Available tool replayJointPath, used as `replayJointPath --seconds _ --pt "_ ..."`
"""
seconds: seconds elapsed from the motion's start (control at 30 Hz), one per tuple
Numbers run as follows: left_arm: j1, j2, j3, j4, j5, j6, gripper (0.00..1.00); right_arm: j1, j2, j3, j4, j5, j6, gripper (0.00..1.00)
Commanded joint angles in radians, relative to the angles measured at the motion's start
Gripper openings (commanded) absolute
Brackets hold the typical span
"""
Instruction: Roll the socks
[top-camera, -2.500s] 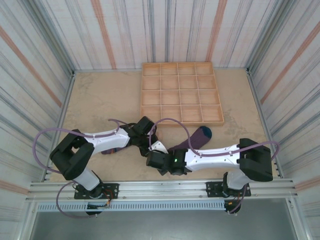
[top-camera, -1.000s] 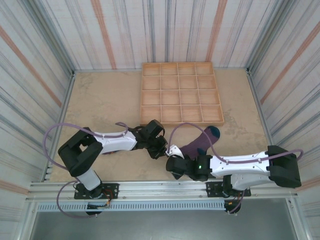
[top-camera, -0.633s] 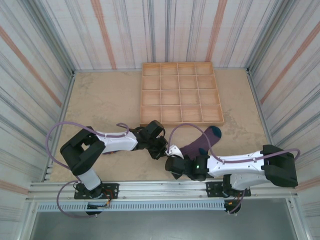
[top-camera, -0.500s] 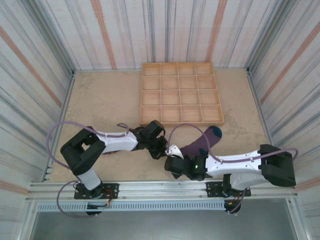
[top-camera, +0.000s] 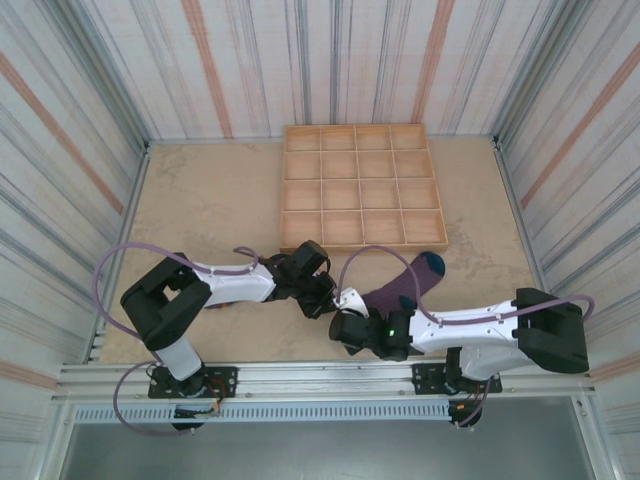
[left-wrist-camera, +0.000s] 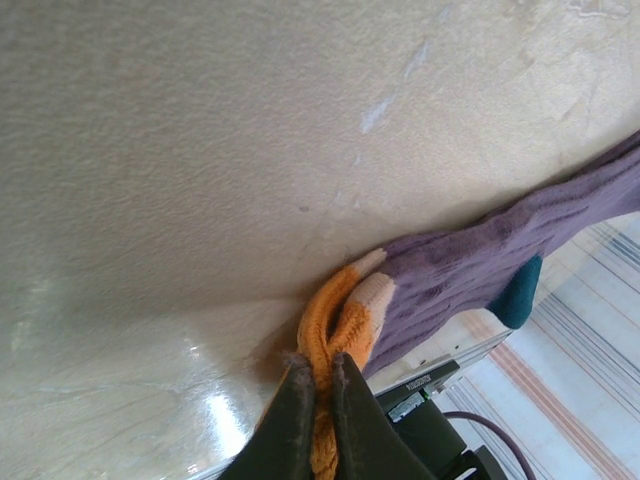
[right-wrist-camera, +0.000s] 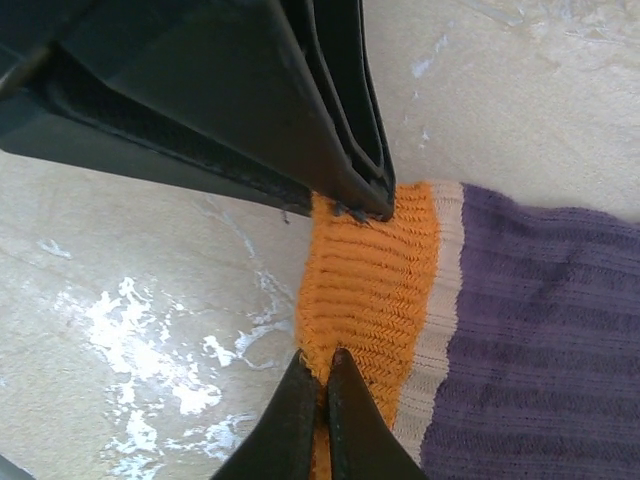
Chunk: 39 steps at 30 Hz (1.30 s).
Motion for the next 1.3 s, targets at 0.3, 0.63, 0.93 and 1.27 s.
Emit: replayJointPath --seconds 0.3,0.63,0.93,1.27 --pt "0.023 -0.034 0.07 -0.132 -0.076 0.148 0.61 -0.133 -0.216 -0.165 0.086 -0.26 0.091 0.0" --pt "0.02 -0.006 0.117 -0.149 -0.074 0.291 0.49 -0.35 -0.519 -0.291 0.018 -0.466 0.221 0.0" --pt "0.005 -0.025 0.133 -0.179 -0.09 0.341 0.45 -0.465 -0.613 -0.317 -0.124 -0.527 0.306 0.0" --pt "-0.058 -0.072 0.118 -0.211 -0.143 0.361 0.43 -0.535 -0.615 -0.338 -0.156 -0.546 0.381 0.0"
